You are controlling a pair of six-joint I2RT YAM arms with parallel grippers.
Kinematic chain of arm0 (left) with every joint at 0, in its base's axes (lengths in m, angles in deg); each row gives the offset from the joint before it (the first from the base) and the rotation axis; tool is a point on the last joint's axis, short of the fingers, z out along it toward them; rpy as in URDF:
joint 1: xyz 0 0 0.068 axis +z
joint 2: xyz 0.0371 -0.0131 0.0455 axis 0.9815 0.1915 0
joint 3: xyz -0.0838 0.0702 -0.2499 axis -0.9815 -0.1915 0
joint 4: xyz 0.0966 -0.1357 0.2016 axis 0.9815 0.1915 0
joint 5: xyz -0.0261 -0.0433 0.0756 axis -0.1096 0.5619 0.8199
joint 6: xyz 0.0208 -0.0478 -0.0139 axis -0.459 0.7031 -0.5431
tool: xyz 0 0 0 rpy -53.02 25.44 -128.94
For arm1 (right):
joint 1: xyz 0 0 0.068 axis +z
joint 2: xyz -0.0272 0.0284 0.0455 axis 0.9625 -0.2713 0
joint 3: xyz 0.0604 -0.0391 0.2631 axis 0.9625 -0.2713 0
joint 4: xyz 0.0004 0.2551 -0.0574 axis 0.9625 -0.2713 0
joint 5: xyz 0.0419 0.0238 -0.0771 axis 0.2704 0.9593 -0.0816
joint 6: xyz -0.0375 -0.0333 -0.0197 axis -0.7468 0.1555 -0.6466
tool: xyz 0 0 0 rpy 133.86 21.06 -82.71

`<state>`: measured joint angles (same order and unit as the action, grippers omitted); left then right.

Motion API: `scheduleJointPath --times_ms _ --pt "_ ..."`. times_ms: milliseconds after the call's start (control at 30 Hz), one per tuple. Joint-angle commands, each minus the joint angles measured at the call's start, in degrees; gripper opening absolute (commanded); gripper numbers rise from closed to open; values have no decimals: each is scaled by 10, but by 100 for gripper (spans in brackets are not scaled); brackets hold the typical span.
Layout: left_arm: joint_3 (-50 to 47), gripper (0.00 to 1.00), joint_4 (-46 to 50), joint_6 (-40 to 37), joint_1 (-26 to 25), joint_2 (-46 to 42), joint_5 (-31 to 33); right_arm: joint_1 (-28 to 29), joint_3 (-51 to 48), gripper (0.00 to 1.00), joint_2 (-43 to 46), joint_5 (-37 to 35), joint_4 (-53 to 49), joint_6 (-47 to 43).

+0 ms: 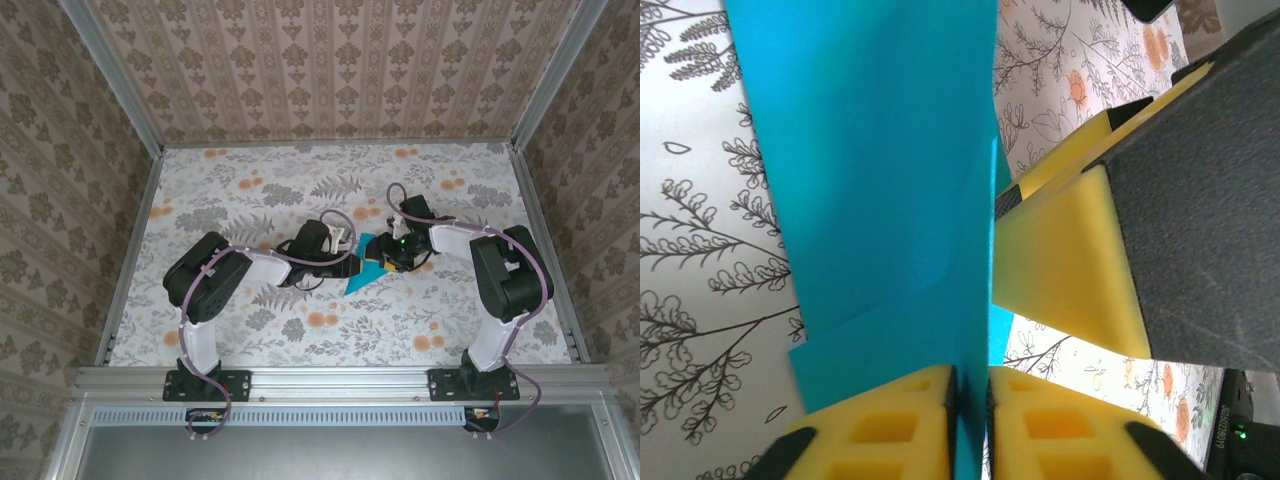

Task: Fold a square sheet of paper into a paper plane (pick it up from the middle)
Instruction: Fourth fold the wing at the center of the table.

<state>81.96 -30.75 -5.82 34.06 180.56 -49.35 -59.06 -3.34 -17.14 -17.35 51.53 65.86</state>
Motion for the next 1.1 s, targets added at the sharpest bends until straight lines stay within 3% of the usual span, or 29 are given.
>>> scheduleJointPath --times_ms 0,467,800,1067 --pt "13 24 -17 -1 3 15 -20 -2 7 59 -16 -2 1 -9" --pt "12 19 -41 -5 6 15 -31 0 9 61 -30 -21 -18 -9" --pt "-35 32 -9 -14 28 -60 -1 0 16 63 -48 -49 -45 -6" --pt "-46 23 -6 -19 17 -97 9 2 24 63 -60 -70 -65 -2"
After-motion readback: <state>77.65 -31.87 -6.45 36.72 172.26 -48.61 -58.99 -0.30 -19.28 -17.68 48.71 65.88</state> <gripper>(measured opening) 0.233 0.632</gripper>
